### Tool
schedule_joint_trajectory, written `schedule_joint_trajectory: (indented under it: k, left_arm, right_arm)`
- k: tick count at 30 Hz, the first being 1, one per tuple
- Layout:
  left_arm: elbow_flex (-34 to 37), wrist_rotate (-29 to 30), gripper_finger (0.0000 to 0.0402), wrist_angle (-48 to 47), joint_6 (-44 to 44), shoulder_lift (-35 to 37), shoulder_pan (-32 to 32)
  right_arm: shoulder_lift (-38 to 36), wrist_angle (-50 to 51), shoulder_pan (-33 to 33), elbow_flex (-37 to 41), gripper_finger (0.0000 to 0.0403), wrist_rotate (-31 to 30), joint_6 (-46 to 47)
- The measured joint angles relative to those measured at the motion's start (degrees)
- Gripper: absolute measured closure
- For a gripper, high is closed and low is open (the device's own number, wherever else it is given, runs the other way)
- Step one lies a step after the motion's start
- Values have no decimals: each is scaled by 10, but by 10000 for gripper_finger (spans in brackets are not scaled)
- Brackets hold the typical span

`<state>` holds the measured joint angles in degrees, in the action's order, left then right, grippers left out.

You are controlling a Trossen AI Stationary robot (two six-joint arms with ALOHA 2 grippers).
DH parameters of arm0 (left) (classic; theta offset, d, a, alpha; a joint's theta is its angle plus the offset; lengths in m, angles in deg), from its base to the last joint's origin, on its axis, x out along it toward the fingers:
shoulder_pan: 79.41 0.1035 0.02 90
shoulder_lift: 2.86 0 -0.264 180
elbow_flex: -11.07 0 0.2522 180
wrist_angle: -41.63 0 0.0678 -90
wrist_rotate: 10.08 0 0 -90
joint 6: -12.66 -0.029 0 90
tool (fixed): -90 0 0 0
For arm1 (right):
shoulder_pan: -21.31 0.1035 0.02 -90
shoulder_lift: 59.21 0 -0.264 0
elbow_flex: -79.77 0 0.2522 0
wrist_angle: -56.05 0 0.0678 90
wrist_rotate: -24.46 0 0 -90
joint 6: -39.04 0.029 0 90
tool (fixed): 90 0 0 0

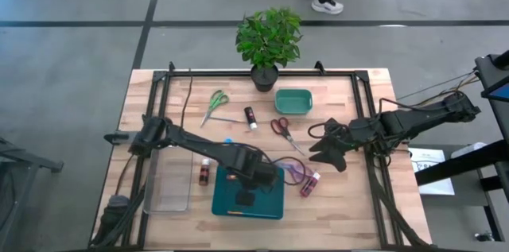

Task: Pick & Place Paint Supplies
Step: Put the blue paint brush into the blue bin

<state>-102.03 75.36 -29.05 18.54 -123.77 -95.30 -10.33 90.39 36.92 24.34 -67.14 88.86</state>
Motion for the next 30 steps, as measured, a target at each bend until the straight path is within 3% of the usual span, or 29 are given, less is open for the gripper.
schedule_joint_trajectory:
  k: [4,10,14,24,30]
  left_arm:
    - [2,-1,376,1,-17,-3,4]
    - [11,20,298,-4,-24,-3,6]
    - [11,27,269,-3,-25,-2,10]
    - [-24,10,259,29,-5,51,14]
    - [-38,33,259,29,74,131,25]
  right_arm:
    - [-8,3,0,0,165,1,0]
    - [-17,3,2,0,165,1,-7]
    - [-19,4,1,0,165,0,-12]
    - [-21,3,2,1,165,-1,-23]
    - [-32,0,4,0,165,-28,-30]
